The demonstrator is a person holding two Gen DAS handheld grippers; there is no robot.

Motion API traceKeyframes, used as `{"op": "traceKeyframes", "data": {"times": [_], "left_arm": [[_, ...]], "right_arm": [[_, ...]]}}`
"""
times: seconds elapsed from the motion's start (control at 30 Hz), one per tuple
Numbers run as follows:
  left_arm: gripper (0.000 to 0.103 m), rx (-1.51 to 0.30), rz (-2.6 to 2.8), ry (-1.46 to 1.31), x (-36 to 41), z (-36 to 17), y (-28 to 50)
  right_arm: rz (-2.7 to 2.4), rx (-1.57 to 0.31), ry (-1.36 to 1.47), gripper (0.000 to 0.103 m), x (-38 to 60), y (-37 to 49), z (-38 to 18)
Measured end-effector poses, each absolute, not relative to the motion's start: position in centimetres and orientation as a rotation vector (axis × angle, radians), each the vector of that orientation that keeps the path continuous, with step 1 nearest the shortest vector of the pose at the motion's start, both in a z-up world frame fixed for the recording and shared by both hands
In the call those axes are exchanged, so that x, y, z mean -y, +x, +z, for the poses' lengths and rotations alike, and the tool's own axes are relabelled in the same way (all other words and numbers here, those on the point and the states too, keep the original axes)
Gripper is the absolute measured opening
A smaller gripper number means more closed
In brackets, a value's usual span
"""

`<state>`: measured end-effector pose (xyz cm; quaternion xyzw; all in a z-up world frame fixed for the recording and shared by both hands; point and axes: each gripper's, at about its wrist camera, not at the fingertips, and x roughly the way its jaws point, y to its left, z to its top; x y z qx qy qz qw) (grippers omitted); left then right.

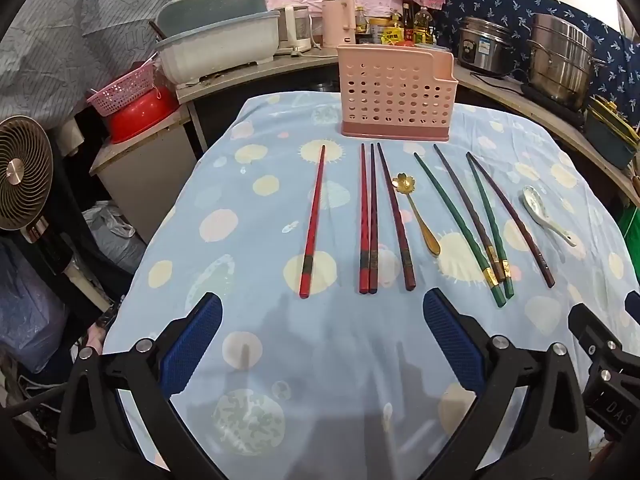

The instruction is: Organize utensils

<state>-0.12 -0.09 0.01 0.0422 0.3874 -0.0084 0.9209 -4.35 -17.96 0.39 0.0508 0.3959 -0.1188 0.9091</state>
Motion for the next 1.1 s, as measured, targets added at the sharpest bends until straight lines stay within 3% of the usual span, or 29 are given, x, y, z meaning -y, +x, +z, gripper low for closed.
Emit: {"op": "traceKeyframes", "data": {"times": [1.1], "left_arm": [[0.096,-0.779,-0.041,0.090,0.29,0.39,-0.65]], "right_arm": [[-0.249,-0.819,0.091,0.096,18.02,-4.47,0.69]]}}
